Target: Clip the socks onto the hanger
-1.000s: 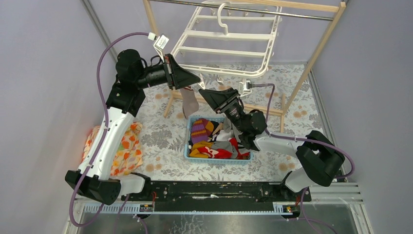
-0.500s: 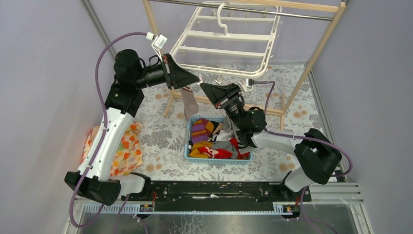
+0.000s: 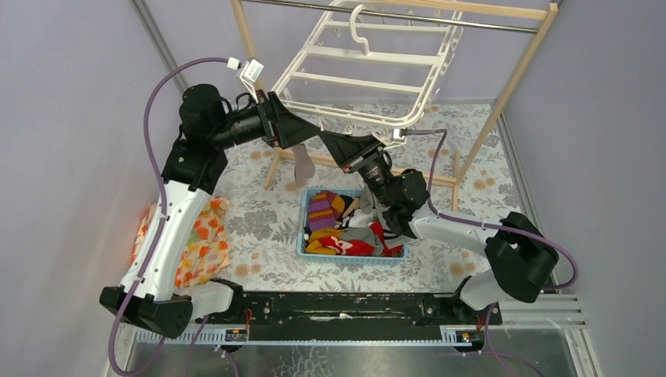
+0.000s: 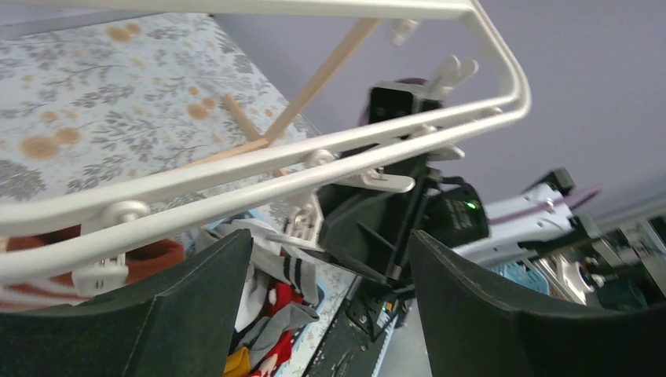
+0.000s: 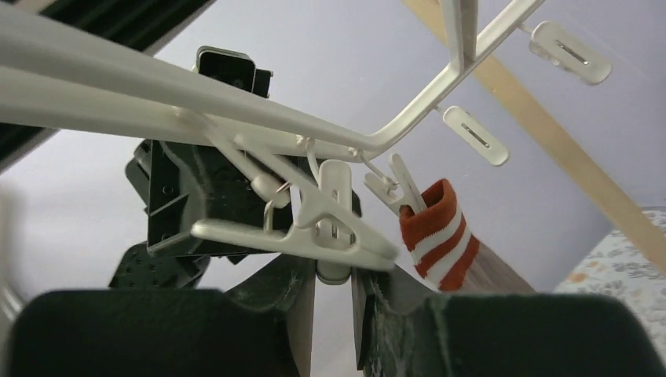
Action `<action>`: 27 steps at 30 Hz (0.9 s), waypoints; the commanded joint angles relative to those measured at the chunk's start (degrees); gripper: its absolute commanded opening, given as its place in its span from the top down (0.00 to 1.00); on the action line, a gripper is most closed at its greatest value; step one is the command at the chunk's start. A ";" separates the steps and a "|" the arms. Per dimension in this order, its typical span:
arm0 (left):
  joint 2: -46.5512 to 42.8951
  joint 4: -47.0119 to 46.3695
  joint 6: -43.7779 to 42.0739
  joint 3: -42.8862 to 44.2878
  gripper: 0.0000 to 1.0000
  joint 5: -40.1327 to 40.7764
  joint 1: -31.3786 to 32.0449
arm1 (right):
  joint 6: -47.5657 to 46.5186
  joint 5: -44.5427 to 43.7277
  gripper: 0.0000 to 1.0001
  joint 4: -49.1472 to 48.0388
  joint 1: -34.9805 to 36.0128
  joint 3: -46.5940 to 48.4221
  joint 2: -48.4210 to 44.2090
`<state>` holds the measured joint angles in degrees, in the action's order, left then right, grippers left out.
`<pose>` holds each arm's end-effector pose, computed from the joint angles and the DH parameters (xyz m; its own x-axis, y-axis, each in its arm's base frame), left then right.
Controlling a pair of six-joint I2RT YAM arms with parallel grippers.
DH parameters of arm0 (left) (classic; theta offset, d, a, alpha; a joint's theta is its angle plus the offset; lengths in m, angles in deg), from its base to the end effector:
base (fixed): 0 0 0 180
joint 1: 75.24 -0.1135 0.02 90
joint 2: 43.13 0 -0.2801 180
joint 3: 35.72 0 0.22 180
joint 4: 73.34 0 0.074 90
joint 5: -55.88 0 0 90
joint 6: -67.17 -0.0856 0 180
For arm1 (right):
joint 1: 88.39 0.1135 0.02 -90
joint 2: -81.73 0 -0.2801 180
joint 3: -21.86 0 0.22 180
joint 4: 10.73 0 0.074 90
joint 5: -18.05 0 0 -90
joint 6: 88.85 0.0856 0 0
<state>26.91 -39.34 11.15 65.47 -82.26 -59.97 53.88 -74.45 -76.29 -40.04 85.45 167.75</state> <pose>0.2182 -0.1257 0.4841 -0.5391 -0.2394 -0.8075 0.7140 0.3787 -0.5889 0.2157 0.2369 0.4180 -0.3021 0.8566 -0.4182 -0.8008 0.0099 0.5988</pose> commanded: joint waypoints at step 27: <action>1.50 5.91 -0.04 6.30 0.32 13.76 -0.24 | -56.42 -21.01 1.00 12.01 18.38 14.30 0.94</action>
<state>27.24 -31.01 11.23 69.47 -69.58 -59.97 1.18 -96.50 -64.36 -24.17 97.14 168.25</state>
